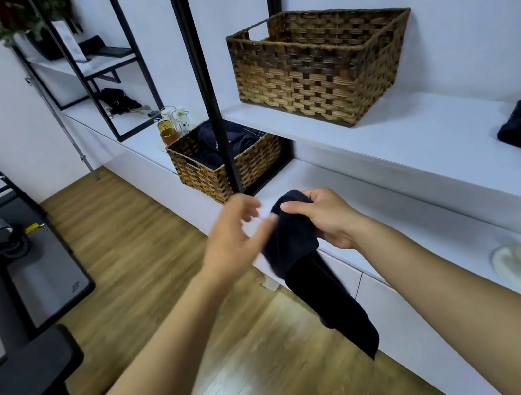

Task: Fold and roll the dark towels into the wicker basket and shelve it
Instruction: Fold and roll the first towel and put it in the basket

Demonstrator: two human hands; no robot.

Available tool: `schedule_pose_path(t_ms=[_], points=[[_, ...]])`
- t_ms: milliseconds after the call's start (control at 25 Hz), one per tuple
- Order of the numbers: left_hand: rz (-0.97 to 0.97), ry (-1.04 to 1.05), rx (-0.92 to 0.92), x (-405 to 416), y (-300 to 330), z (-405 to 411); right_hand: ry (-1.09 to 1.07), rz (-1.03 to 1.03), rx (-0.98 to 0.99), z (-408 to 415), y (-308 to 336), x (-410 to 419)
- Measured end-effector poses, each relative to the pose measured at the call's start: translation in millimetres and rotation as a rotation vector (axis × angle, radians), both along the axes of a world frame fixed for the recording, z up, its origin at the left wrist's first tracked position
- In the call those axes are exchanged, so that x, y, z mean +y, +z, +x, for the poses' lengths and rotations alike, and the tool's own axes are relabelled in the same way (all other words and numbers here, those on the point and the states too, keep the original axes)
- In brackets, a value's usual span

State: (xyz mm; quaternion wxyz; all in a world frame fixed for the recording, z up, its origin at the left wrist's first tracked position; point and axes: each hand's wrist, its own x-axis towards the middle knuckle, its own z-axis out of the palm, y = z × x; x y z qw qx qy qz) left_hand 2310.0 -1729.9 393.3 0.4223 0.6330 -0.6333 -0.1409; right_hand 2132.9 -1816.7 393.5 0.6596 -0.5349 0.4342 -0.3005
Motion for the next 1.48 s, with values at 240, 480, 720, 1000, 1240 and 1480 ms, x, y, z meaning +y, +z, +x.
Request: schedule_pose_path(t_ms=[240, 480, 720, 1000, 1240, 1480], points=[[-0.053, -0.140, -0.274, -1, -19, -58, -0.248, -0.039, 0.001, -12, 16, 3], [-0.147, -0.035, 0.324, -15, -3, -55, -0.059, 0.121, -0.385, -36, 21, 11], [0.097, -0.030, 0.809, -26, 33, -35, 0.008, -0.552, 0.069, -42, 23, 6], [0.344, -0.102, 0.987, -22, 34, -27, -0.157, -0.808, 0.126, -25, 21, 6], [0.446, -0.176, 1.032, -13, 29, -10, -0.092, -0.564, -0.017, -21, 32, 12], [0.304, -0.109, 0.996, -13, 30, -22, 0.170, -0.623, 0.068, -11, 38, 21]])
